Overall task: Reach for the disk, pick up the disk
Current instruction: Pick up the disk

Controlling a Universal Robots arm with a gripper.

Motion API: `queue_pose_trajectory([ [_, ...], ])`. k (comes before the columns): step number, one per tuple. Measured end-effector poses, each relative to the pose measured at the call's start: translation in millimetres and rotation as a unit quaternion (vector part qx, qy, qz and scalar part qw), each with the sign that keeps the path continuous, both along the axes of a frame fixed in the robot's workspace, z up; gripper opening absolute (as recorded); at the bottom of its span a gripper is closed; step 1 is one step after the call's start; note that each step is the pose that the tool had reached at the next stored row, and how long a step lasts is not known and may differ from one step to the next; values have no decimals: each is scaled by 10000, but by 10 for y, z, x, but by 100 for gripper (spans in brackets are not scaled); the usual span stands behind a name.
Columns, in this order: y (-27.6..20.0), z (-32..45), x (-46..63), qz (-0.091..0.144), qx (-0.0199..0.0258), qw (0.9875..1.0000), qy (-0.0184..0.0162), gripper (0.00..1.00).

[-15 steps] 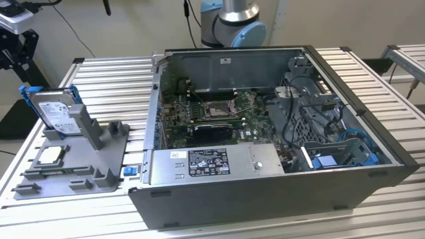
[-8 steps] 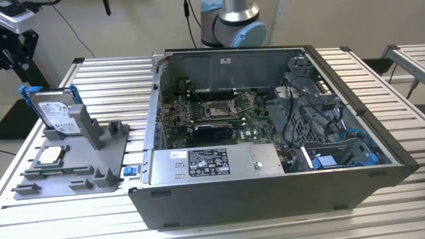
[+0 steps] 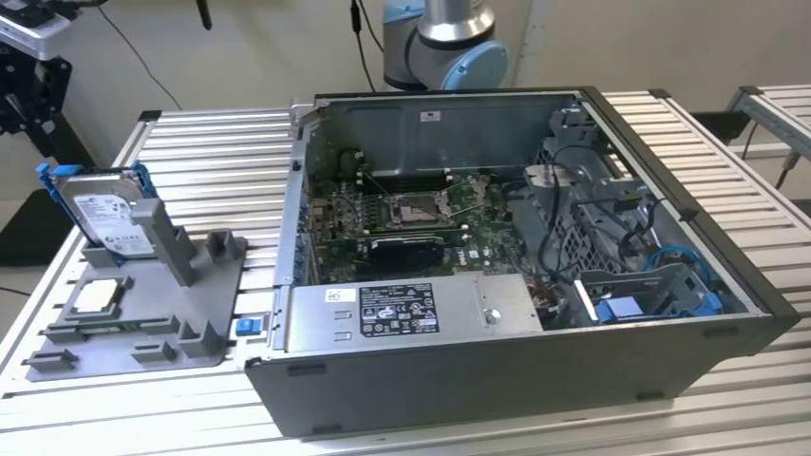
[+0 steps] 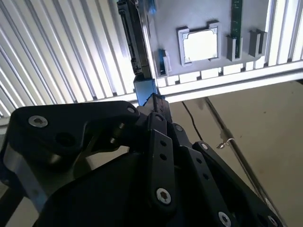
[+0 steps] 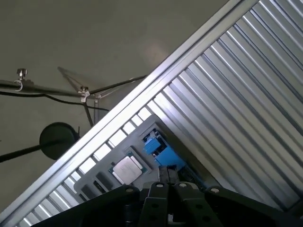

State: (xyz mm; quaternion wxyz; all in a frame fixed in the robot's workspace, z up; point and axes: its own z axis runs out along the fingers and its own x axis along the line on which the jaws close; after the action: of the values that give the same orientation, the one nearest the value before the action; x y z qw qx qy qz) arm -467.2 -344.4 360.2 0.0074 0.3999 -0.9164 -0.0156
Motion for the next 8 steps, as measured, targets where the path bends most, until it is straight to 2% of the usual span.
queue_pose_trajectory([
  [4, 0, 0, 0, 272, 0, 9996, 0, 0],
  [8, 0, 0, 0, 544, 0, 9985, 0, 0],
])
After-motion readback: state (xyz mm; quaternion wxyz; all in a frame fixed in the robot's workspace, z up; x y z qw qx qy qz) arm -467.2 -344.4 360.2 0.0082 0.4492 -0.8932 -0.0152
